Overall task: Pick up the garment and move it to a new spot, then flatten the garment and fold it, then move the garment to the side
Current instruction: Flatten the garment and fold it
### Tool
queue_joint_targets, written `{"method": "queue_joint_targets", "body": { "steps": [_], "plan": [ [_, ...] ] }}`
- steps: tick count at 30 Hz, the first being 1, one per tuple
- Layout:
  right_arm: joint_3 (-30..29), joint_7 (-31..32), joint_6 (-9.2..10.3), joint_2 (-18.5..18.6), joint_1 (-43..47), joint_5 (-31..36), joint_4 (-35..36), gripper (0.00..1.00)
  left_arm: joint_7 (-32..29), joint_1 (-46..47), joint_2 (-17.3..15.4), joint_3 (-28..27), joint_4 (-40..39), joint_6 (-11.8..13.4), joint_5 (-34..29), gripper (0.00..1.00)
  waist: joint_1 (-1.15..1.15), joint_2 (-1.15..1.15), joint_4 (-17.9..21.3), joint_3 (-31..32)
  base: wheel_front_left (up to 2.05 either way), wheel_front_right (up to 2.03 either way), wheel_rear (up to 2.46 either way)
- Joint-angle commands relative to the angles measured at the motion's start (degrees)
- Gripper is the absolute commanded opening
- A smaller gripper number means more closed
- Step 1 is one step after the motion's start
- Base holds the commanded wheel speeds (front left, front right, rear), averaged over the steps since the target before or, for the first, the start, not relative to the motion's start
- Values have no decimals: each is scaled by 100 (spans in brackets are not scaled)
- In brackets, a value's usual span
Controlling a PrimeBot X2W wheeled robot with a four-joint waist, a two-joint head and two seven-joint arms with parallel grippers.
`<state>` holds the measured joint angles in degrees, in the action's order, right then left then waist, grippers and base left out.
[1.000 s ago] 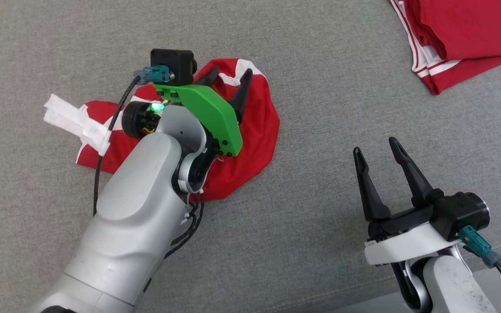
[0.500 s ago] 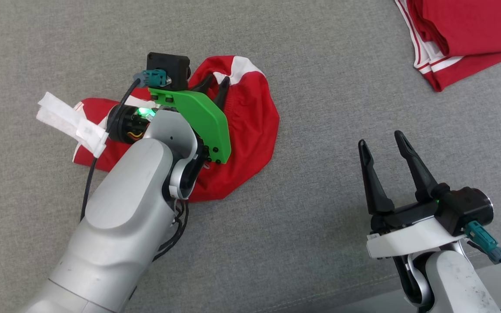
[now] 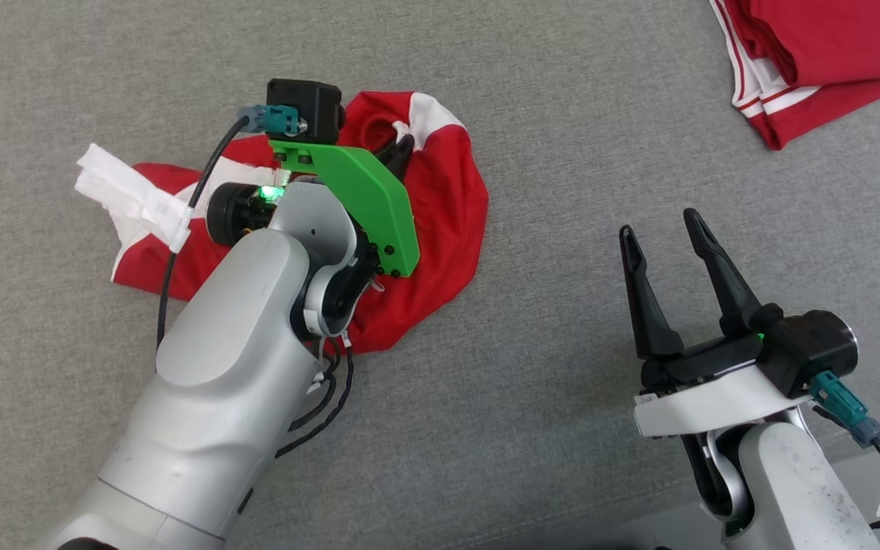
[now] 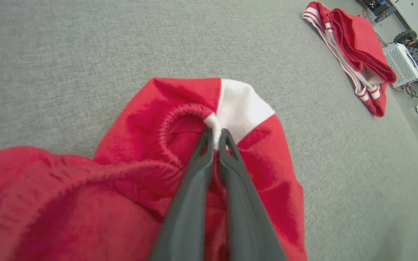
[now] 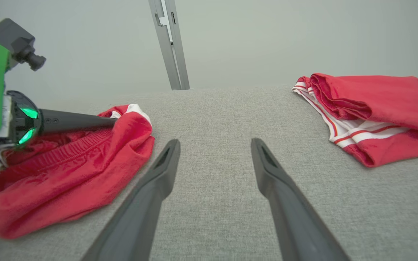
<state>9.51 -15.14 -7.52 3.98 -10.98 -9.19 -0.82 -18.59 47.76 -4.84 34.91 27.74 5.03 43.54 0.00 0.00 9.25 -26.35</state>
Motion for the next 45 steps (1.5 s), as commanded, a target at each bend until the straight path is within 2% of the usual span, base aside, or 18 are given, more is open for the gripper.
{"method": "queue_joint_targets", "body": {
  "steps": [1, 8, 13, 18, 22, 28, 31, 35, 38, 41, 45],
  "plan": [
    [-12, 2, 7, -16, -26, -14, -11, 100, -12, 99, 2, -1, 46, -61, 76, 0, 0, 0, 82, 1, 0, 0, 0],
    [-63, 2, 7, -56, 136, -24, -101, 100, 262, 669, 79, -92, -57, -465, 210, 0, 0, 0, 202, 296, 0, 0, 0],
    [-5, 2, 7, -80, 229, -64, -149, 100, 49, 1329, 151, -289, -487, -700, 685, 0, 0, 0, 255, 708, 0, 0, 0],
    [-13, 2, 7, -86, 363, -54, -187, 100, -234, 1716, 173, -446, -1061, -687, 1225, 0, 0, 0, 207, 1076, 0, 0, 0],
    [-94, 2, 7, -37, 498, -15, -162, 100, -457, 1407, 153, -541, -1692, -553, 1620, 0, 0, 0, 42, 1258, 0, 0, 0],
    [-189, 2, 7, 101, 636, 16, -86, 100, -641, -44, -558, -555, -2656, -256, 1769, 0, 0, 0, -314, 1350, 0, 0, 0],
    [-203, 2, 7, 186, 710, -40, -60, 100, -505, -1081, -1024, -660, -2949, -92, 1796, 0, 0, 0, -473, 1365, 0, 0, 0],
    [-154, 2, 7, 297, 735, -216, -84, 100, -151, -2142, -1557, -785, -3021, -48, 1600, 0, 0, 0, -634, 1378, 0, 0, 0],
    [-55, 2, 7, 356, 755, -509, -166, 100, 197, -2645, -1772, -918, -2879, -14, 1457, 0, 0, 0, -717, 1379, 0, 0, 0],
    [127, 2, 7, 487, 719, -1094, -338, 100, 518, -2916, -1890, -993, -2641, -50, 1320, 0, 0, 0, -810, 1350, 0, 0, 0],
    [416, 2, 7, 942, 445, -1522, -550, 100, 875, -2970, -1905, -1050, -2237, -40, 1127, 0, 0, 0, -892, 1269, 0, 0, 0]
  ]
}}
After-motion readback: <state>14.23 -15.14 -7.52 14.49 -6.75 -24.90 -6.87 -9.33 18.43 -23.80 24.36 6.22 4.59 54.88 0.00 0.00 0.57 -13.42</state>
